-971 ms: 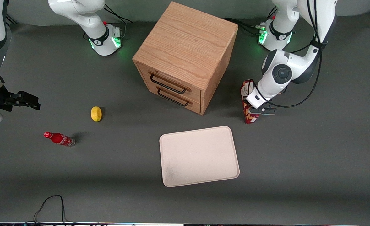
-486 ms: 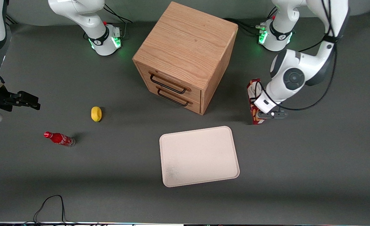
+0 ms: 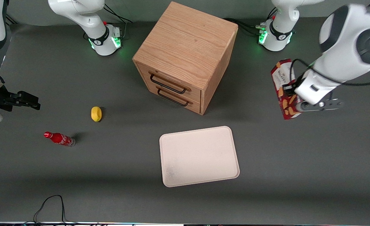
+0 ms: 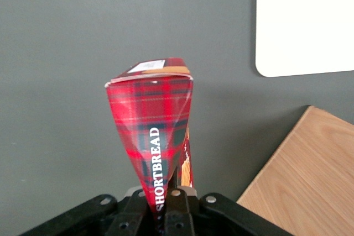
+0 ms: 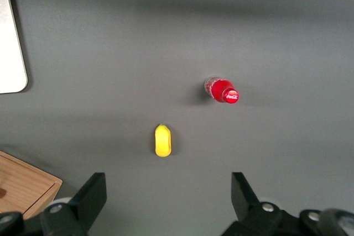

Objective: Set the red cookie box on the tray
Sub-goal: 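Lift the cookie box and carry it toward the white tray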

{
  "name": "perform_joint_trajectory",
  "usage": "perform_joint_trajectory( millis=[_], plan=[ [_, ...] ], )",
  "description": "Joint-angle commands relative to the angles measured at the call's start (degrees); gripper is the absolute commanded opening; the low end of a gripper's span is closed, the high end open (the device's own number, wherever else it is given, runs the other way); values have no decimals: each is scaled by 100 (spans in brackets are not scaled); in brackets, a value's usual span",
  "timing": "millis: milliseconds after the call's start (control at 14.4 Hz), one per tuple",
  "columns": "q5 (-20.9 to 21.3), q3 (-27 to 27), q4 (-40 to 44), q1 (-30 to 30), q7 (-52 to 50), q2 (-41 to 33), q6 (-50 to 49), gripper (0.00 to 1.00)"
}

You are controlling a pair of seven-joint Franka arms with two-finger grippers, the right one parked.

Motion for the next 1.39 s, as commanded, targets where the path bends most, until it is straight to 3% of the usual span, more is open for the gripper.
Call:
perform_joint_trajectory(
  millis=[0, 416, 624, 763, 971, 1179, 1318],
  plan=[
    [-34, 156, 564, 33, 282, 162, -361, 0],
    [-60, 236, 749, 16, 344, 215, -327, 0],
    [-69, 192, 1266, -107, 12, 688, -309, 0],
    [-60, 139, 1810, -430, -672, 1328, -248, 0],
    [1, 148, 3302, -1046, -1630, 2540, -256, 0],
    [334, 200, 4464, -1573, -2010, 3508, -239, 0],
    [554, 209, 4748, -1899, -2309, 3853, -3, 0]
  ],
)
